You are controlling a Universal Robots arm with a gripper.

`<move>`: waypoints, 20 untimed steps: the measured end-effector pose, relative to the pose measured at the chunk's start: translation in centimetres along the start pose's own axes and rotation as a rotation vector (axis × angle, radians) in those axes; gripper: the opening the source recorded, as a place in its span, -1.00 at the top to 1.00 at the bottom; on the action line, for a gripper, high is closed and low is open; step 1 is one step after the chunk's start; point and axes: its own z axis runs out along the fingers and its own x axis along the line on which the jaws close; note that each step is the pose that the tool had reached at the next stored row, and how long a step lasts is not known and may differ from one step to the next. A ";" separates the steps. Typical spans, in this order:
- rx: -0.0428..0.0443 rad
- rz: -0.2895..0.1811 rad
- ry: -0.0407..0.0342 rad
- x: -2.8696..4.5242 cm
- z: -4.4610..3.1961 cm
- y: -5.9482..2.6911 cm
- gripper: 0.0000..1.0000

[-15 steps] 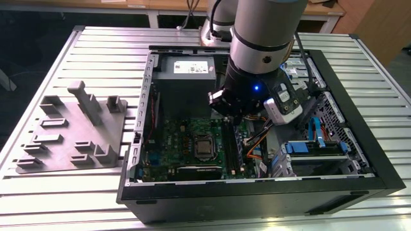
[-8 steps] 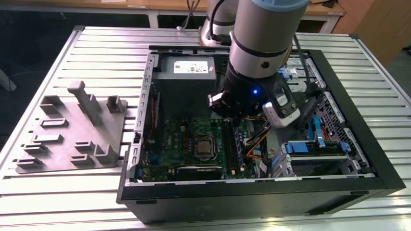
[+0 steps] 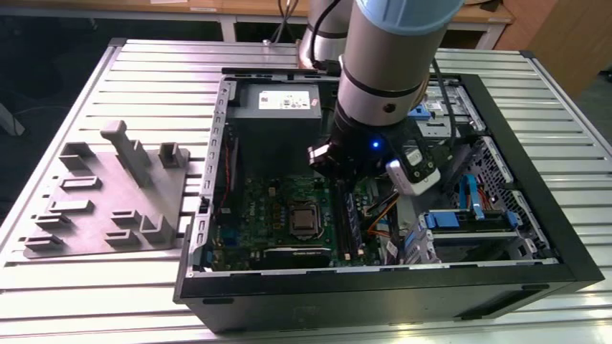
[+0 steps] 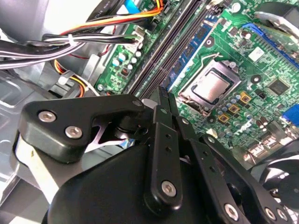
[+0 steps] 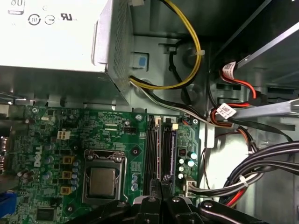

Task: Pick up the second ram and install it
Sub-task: 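Insert the second ram into the second slot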

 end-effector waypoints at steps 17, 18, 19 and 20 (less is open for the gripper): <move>0.0004 0.040 -0.0052 0.14 1.32 -0.12 0.76; 0.0004 0.040 -0.0052 0.14 1.38 -0.12 0.76; 0.0004 0.040 -0.0052 0.14 1.46 -0.13 0.76; 0.0004 0.040 -0.0052 0.15 1.56 -0.14 0.76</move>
